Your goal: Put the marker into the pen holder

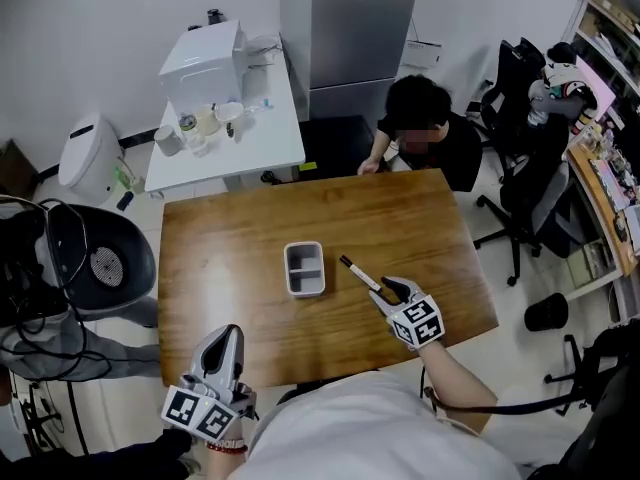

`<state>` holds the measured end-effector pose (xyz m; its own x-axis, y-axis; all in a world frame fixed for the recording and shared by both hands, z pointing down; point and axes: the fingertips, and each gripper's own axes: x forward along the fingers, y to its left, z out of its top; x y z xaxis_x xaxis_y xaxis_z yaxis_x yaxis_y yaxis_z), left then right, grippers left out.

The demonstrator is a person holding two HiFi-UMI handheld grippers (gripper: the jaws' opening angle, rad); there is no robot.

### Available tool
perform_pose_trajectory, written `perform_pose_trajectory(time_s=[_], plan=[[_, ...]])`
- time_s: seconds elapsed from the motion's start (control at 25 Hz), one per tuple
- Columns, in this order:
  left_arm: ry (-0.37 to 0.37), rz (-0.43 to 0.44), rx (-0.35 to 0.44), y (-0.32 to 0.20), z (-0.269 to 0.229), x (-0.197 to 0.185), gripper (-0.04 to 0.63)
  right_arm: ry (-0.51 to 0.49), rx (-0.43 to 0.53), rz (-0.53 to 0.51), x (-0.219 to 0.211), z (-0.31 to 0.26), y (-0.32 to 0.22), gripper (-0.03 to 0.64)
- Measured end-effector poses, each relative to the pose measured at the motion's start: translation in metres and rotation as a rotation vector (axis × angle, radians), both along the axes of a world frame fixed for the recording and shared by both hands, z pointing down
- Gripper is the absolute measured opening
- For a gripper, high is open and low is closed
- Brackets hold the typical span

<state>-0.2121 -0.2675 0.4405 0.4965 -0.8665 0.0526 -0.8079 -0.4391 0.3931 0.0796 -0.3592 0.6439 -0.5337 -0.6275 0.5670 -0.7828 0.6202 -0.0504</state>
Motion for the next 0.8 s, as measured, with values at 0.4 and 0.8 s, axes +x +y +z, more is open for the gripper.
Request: perform_pose_trajectory(time_s=[0.4,0.8], plan=[[0.027,-0.030,-0.108,-0.008,0.017,0.010,-0.006,0.069,-0.154,-0.004,0.005,0.075,-0.024,0.123],[0.034,0.009,-0.148,-0.018,0.030,0.028,-0.006,0.175,-0.217,-0.001,0.007,0.084,-0.028,0.063]])
